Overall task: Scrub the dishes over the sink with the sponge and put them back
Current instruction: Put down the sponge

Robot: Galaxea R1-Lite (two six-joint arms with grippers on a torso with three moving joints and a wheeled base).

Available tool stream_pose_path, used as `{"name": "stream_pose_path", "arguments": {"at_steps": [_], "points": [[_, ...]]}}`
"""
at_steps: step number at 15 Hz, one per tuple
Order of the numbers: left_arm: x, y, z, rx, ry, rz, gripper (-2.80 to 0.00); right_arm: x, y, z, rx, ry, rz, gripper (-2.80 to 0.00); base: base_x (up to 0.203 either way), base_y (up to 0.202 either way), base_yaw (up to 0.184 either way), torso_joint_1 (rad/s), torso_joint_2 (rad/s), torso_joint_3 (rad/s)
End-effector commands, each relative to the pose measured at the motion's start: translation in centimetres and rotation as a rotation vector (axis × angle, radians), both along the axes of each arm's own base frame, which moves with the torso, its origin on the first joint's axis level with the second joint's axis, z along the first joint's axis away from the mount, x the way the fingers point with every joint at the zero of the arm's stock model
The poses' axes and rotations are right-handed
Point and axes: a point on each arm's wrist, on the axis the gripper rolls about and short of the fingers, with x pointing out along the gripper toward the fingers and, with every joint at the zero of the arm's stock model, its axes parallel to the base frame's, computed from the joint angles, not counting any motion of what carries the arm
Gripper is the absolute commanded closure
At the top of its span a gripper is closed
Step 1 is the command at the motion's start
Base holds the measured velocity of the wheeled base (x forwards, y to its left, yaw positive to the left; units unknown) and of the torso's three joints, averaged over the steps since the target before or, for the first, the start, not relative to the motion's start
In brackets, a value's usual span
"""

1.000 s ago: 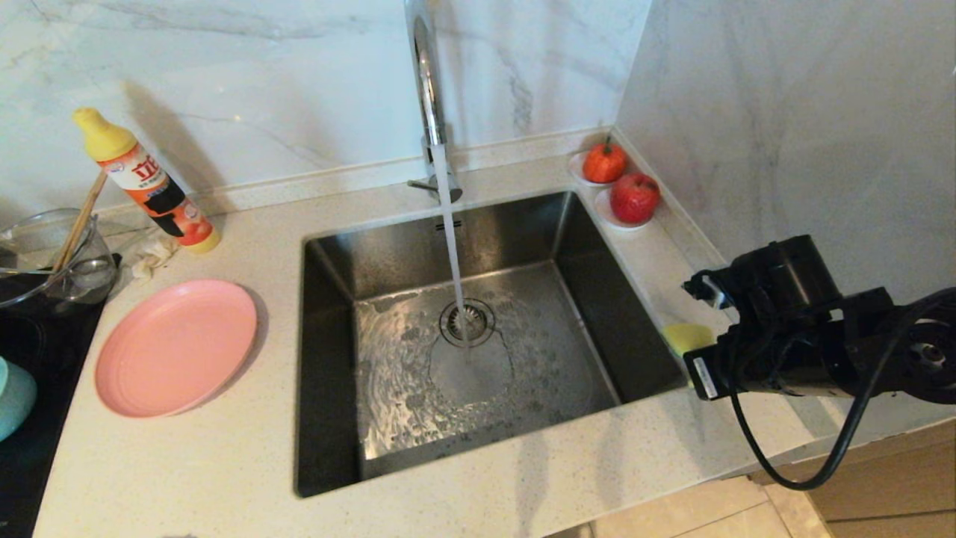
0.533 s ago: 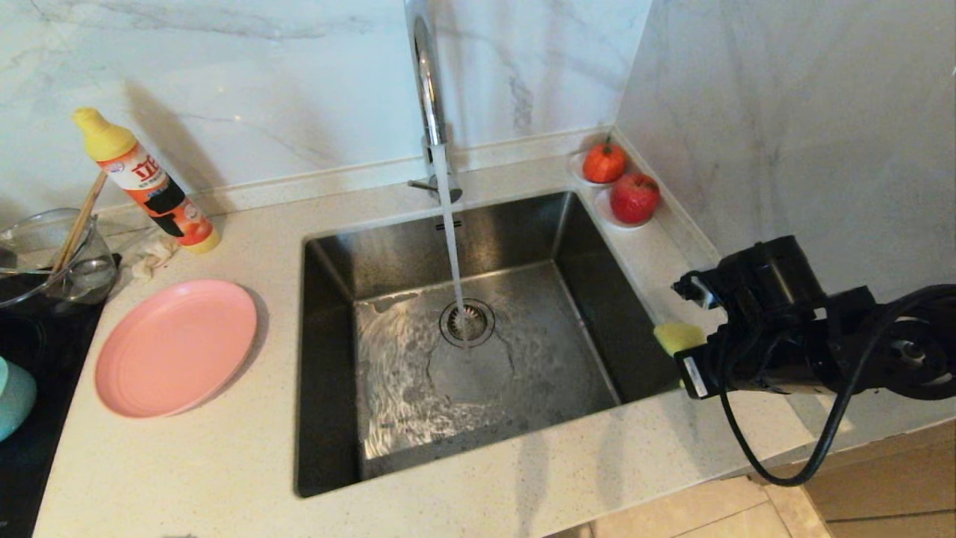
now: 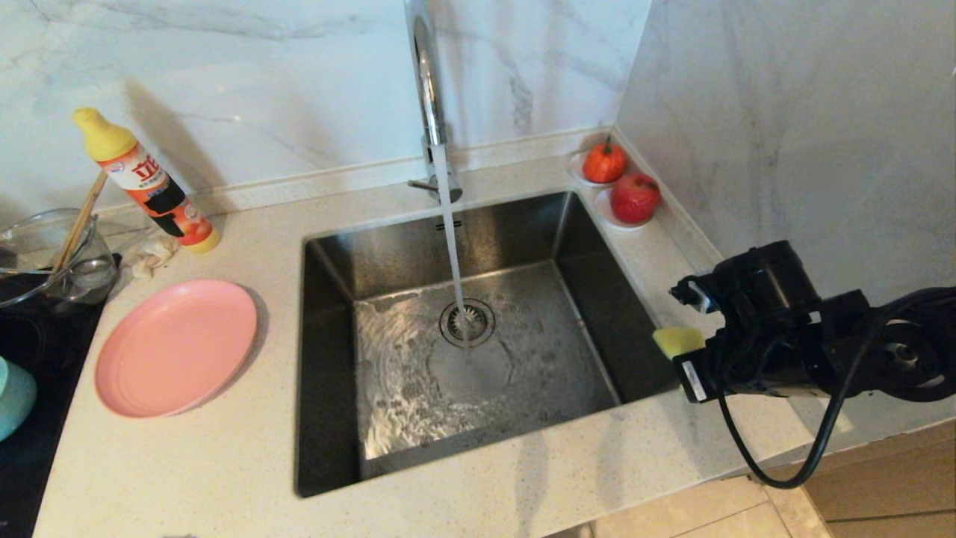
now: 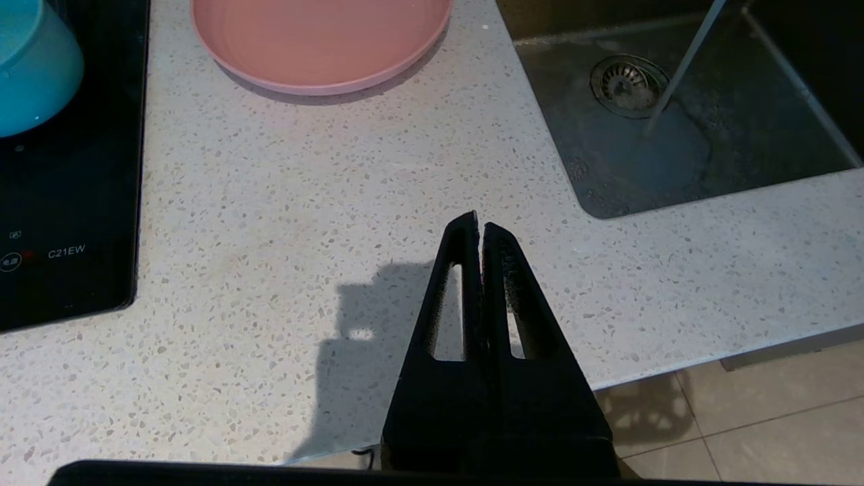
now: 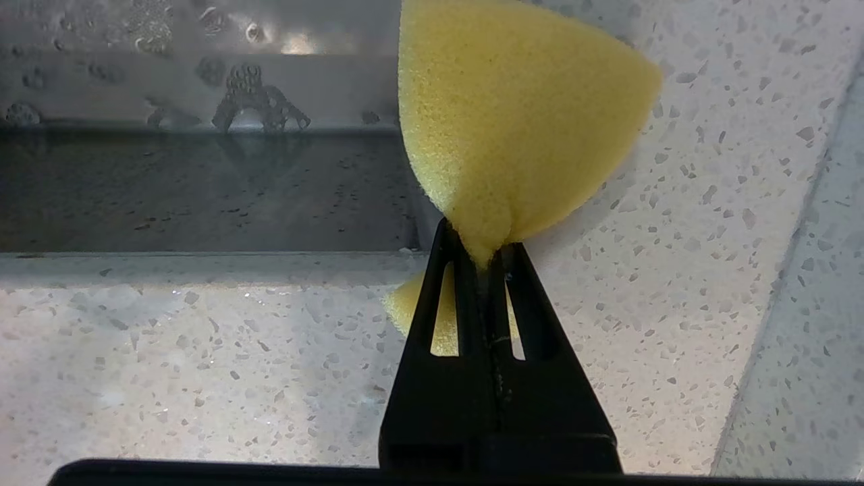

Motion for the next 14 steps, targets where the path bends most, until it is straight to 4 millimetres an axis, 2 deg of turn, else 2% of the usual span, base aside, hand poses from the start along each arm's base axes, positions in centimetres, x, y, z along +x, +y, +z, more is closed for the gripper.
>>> {"name": "stream_pose_path", "arguments": {"at_steps": [1,3,4,14], "points": [[0.00,0.00,0.00,0.000,0.000,0.001,0.00,0.06,0.06,0.07,0.001,-0.002,0.001,0.00,0.000,0.000,0.000,0.000,0.00,0.000],[0.00,0.00,0.00,0.000,0.000,0.001,0.00,0.01,0.09,0.11,-0.001,-0.003,0.003,0.00,0.000,0.000,0.000,0.000,0.00,0.000],[0.00,0.00,0.00,0.000,0.000,0.001,0.00,-0.06,0.06,0.30,0.001,-0.007,0.003,-2.80,0.000,0.000,0.000,0.000,0.00,0.000],[0.00,0.00,0.00,0.000,0.000,0.001,0.00,-0.58,-0.49,0.95,-0.008,-0.001,-0.013,-2.80,0.000,0.000,0.000,0.000,0.00,0.000]]}}
